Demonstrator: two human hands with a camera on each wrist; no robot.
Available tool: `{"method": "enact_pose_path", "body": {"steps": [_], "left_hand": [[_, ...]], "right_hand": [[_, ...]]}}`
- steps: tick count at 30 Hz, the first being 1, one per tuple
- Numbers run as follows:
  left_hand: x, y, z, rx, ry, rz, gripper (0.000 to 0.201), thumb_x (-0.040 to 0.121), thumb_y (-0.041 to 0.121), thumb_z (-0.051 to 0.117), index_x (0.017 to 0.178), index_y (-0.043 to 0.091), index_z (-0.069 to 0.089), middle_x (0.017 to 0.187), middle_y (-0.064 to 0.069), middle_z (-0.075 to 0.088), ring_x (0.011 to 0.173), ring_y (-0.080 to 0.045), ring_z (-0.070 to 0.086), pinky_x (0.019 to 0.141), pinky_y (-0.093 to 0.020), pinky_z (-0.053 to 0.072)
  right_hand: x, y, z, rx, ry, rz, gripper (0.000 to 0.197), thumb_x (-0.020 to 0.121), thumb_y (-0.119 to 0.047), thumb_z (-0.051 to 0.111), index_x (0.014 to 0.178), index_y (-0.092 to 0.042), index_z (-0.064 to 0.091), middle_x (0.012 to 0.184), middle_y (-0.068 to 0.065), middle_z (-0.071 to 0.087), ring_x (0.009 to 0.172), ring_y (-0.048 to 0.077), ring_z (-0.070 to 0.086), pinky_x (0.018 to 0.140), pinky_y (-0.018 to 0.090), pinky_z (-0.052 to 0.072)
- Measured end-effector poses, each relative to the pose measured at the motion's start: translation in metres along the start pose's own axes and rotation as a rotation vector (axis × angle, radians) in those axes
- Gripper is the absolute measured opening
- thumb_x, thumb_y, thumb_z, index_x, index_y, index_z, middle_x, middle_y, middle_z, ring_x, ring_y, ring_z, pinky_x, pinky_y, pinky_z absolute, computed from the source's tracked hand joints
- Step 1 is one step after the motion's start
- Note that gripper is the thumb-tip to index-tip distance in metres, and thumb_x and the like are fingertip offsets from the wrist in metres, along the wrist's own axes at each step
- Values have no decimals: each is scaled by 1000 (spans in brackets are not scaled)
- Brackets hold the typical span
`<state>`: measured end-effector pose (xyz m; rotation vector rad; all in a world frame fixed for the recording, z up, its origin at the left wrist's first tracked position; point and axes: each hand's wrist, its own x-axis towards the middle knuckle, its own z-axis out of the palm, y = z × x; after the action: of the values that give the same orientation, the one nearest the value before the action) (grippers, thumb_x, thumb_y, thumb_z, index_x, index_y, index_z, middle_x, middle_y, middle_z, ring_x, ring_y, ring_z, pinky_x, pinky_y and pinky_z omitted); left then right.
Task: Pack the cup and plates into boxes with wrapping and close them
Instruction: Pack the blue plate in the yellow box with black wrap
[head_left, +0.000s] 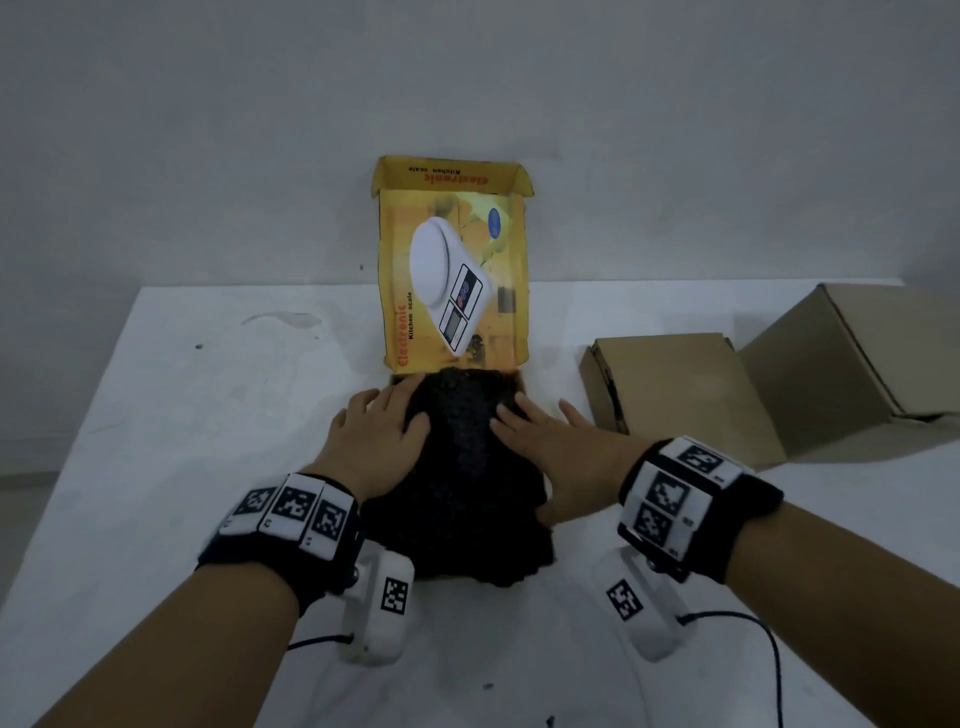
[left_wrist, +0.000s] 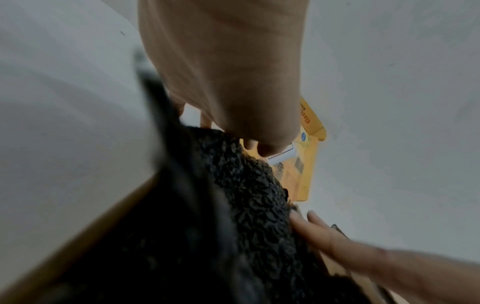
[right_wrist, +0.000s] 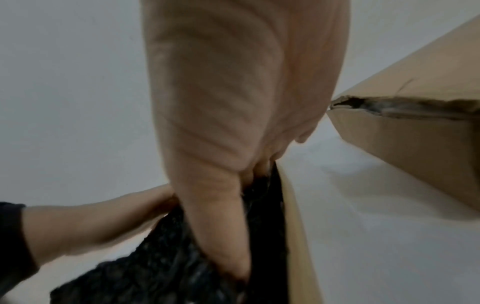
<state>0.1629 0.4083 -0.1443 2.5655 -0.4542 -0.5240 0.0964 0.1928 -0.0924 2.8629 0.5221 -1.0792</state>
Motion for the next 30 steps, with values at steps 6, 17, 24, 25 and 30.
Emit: {"method": "enact_pose_path", "body": {"steps": [6, 17, 24, 25, 30], "left_hand": [[-6, 0, 15, 147, 107, 28, 53, 96, 47, 32, 145, 30, 25, 151, 5, 29, 138, -25, 23, 111, -48, 23], [-5, 11, 28, 151, 129, -110, 57, 95, 56, 24, 147, 31, 19, 155, 11, 18, 144, -22, 7, 110, -61, 16], [-6, 12, 28, 169, 108, -116, 59, 95, 56, 23, 148, 29, 15, 156, 10, 14, 144, -23, 5, 111, -60, 16], [-6, 11, 29, 176, 125, -105, 59, 95, 55, 24, 148, 28, 16, 156, 10, 15, 144, -24, 6, 110, -60, 16], [-8, 7, 32, 236, 184, -58, 61, 95, 55, 25, 148, 26, 18, 155, 8, 19, 143, -26, 10, 109, -60, 18]], "right_hand": [[0, -12, 16, -109, -42, 64, 110, 78, -53, 63, 149, -18, -13, 156, 1, -22, 140, 22, -29, 112, 60, -10], [-16, -27, 0, 130, -31, -26, 99, 83, -53, 60, 150, -27, -8, 158, -2, -10, 145, 15, -14, 115, 50, -9], [3, -44, 26, -203, 147, 77, 98, 82, -46, 59, 150, -13, -4, 158, 13, -5, 146, 26, -5, 112, 60, -2], [1, -46, 23, -231, 184, 73, 96, 80, -46, 61, 150, -11, 4, 157, 15, 4, 145, 29, 2, 113, 57, 5], [-14, -37, 14, -7, 272, -16, 57, 77, -38, 71, 120, -14, 42, 121, 9, 38, 109, 26, 37, 83, 33, 35]]}}
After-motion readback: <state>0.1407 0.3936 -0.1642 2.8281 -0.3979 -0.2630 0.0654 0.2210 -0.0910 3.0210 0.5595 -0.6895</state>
